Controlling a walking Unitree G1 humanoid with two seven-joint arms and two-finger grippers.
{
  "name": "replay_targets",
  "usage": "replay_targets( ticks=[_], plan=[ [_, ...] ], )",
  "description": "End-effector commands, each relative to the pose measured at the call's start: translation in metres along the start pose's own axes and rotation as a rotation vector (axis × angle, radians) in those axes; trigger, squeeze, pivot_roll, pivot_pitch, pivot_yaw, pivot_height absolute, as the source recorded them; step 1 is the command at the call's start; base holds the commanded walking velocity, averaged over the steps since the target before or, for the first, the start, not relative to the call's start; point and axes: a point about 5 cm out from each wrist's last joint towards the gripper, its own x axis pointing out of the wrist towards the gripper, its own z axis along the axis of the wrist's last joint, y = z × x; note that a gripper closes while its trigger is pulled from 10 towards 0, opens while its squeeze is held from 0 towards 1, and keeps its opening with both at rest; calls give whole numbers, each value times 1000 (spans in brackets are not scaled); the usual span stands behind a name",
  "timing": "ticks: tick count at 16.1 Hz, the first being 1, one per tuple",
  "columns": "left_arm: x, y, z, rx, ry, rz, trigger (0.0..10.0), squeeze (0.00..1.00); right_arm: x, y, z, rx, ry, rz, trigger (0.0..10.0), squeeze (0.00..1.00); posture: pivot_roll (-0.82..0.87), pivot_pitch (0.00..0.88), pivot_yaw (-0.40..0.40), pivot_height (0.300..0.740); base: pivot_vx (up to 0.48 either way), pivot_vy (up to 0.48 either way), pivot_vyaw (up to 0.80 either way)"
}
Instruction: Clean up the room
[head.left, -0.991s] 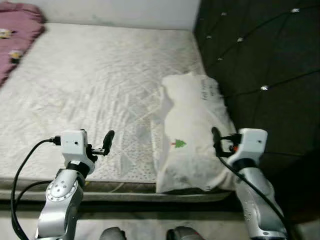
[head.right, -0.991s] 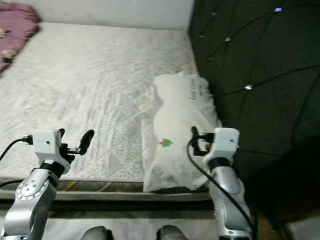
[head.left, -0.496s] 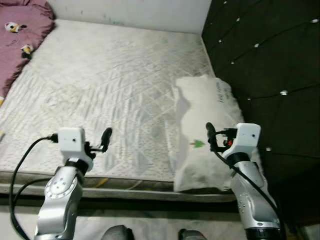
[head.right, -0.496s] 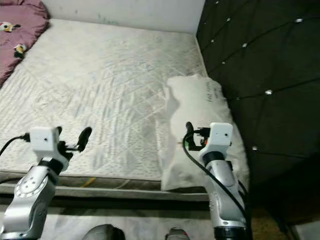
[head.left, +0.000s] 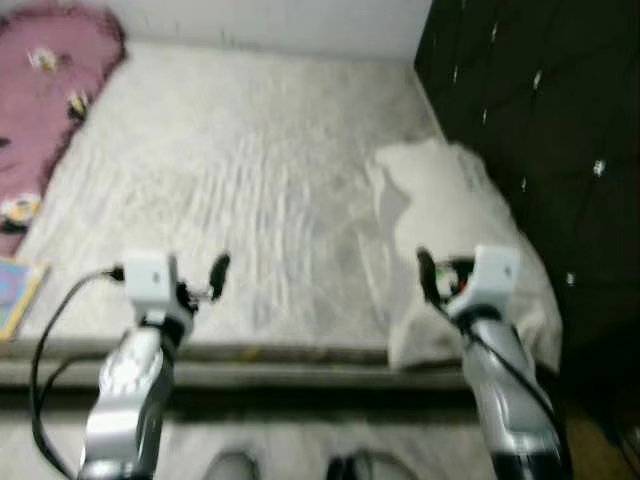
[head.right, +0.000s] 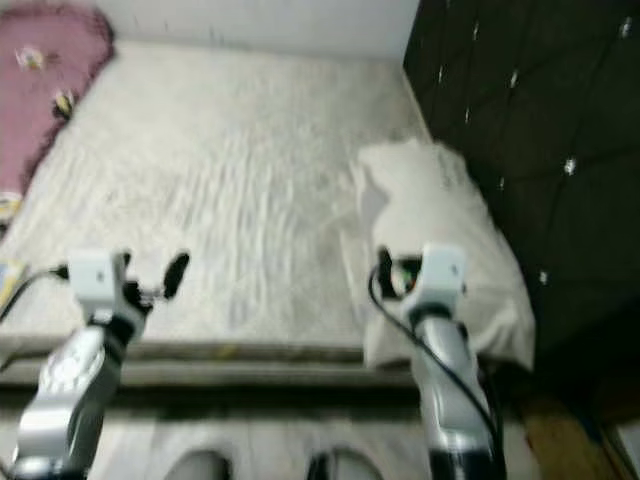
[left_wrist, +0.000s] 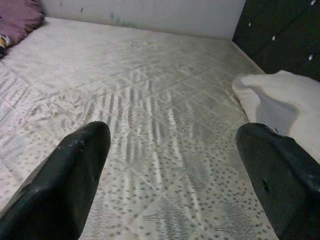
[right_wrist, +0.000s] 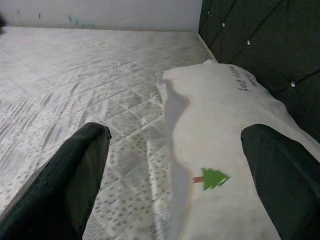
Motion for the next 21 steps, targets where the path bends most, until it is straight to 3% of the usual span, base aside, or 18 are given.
replay_targets(
  ticks=[1,4,6,9,12,15,21],
  plan=[
    [-2,4,-3,11,16,15,10000,0,1,7,2,20,-3,47,10000,0,0,96,-59,740,0,480,0],
    [-1,4,-2,15,13,14,10000,0,1,9,2,-52,-9,47,10000,0,1,96,-59,740,0,480,0],
    [0,4,-2,16,11,13,10000,0,0,11,-5,98,55,35,10000,0,0,95,-58,740,0,480,0],
    [0,4,-1,21,2,17,10000,0,2,8,-1,-6,18,24,10000,0,0,94,-59,740,0,480,0],
    [-2,3,2,28,-24,-15,10000,0,3,5,-2,-54,23,24,10000,0,4,92,-59,740,0,0,0],
    [-2,3,2,31,-27,-18,10000,0,4,4,-1,-39,17,22,10000,0,4,90,-60,740,0,0,0],
    [-1,2,3,31,-37,-17,10000,0,6,3,-1,-46,18,19,10000,0,15,86,-69,740,279,0,0]
  ],
)
